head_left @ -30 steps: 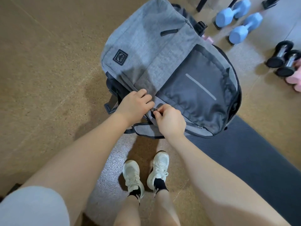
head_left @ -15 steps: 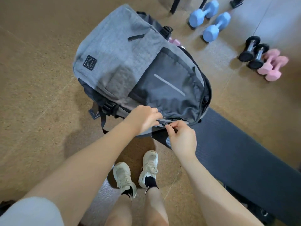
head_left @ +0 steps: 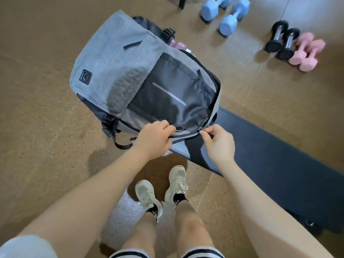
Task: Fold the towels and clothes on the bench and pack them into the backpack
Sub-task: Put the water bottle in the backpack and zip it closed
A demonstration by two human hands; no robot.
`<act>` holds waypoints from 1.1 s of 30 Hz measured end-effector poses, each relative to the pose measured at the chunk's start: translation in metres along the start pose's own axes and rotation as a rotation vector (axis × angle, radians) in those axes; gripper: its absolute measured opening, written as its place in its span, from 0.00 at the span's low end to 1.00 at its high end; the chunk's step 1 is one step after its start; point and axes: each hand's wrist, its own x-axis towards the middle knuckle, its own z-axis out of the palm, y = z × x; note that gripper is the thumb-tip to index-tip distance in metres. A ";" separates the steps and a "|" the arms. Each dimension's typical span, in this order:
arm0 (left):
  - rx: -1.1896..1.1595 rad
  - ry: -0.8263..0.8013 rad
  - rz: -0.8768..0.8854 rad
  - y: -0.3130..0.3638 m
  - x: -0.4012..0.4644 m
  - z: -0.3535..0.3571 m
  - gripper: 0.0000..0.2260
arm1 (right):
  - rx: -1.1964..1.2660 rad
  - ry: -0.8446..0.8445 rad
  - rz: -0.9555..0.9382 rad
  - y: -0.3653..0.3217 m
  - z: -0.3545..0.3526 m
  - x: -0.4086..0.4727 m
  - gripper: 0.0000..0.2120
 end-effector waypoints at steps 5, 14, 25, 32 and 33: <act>0.024 -0.085 -0.007 0.050 0.046 -0.013 0.16 | -0.019 -0.051 -0.209 0.004 -0.034 0.004 0.08; 0.088 -0.307 -0.099 0.069 0.081 -0.032 0.09 | -0.156 -0.131 -0.220 0.009 -0.063 0.081 0.07; 0.078 -0.403 -0.496 0.074 0.062 -0.069 0.15 | -0.157 -0.381 -0.434 -0.024 -0.106 0.121 0.09; -0.115 -0.050 -0.538 0.104 0.144 -0.046 0.14 | -0.016 -0.508 -0.420 -0.028 -0.114 0.131 0.03; -0.158 -0.034 -0.566 0.100 0.147 -0.044 0.12 | -0.030 -0.503 -0.436 -0.031 -0.115 0.135 0.03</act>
